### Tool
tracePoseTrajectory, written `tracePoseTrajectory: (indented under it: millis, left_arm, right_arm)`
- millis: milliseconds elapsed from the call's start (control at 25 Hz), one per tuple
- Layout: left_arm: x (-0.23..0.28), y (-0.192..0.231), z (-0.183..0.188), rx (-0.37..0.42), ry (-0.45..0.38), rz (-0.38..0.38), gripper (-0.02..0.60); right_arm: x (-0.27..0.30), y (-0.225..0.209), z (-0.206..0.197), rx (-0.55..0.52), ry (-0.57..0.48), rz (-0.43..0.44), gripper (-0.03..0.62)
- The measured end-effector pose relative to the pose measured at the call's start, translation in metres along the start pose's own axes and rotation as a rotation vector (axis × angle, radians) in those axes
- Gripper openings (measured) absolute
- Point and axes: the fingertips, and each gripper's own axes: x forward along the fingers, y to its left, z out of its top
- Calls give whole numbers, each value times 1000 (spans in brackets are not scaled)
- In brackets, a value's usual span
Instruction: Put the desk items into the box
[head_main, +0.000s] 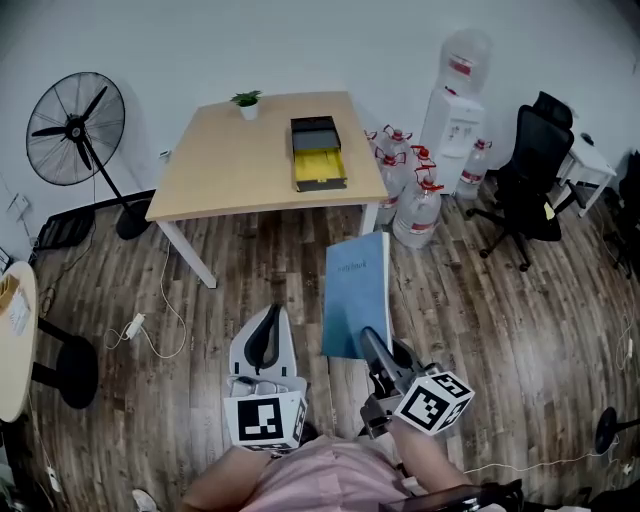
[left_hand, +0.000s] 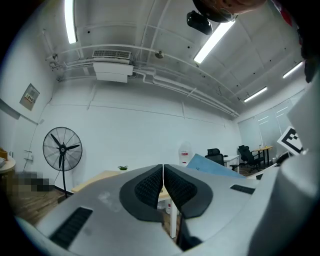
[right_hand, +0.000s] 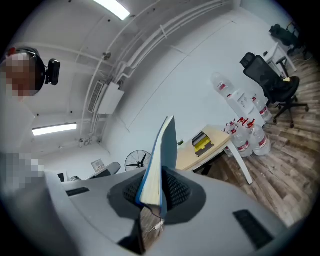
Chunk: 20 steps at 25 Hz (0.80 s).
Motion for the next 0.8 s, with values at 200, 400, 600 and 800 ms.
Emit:
tracePoseTrajectory:
  millis: [200, 400, 600, 800]
  left_arm:
    - [-2, 23, -6, -1, 3, -13, 14]
    - [-2, 34, -11, -6, 5, -14, 14]
    - [19, 38, -22, -10, 24, -13, 14]
    - [58, 38, -36, 3, 49, -9, 14]
  right_arm:
    - [15, 12, -10, 19, -21, 0, 46]
    - [23, 12, -17, 30, -11, -6, 46]
    - [39, -1, -10, 48, -18, -5, 47]
    - [64, -30, 1, 78, 2, -8, 48]
